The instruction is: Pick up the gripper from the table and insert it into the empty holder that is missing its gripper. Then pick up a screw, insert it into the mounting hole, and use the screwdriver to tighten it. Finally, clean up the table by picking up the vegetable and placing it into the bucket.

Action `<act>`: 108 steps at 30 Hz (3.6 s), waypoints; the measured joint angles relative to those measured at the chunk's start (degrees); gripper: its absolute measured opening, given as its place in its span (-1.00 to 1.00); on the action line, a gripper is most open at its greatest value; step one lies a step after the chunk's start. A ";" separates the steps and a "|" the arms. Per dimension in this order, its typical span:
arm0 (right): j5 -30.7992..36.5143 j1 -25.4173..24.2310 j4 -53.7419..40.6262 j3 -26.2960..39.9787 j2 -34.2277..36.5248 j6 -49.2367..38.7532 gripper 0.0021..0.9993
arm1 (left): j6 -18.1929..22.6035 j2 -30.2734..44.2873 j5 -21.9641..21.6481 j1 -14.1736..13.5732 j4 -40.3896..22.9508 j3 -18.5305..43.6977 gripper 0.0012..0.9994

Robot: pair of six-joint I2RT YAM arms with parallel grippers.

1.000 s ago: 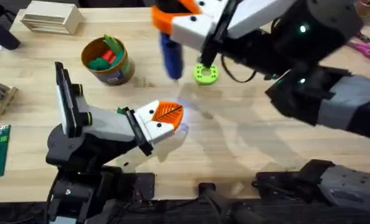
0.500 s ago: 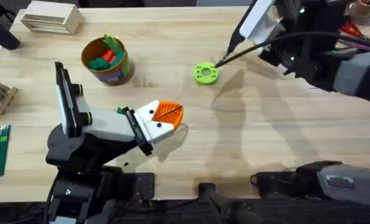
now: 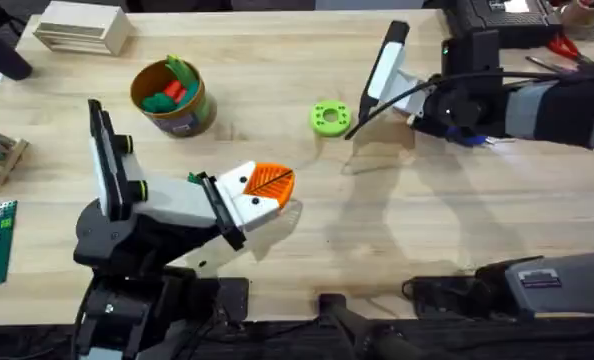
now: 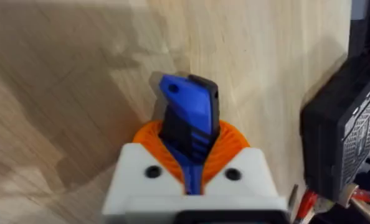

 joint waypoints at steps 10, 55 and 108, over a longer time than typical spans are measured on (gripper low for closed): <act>1.70 0.11 -3.16 2.75 -0.85 2.52 0.97 | 0.02 -0.02 0.02 0.00 0.00 0.00 -0.99; -26.47 13.94 -38.90 24.46 -20.35 52.35 0.98 | -3.71 26.37 -44.75 0.00 -48.13 39.30 0.98; -26.45 9.64 -40.36 24.46 -20.35 51.31 0.98 | -8.37 71.05 -54.71 6.93 -53.43 44.68 0.97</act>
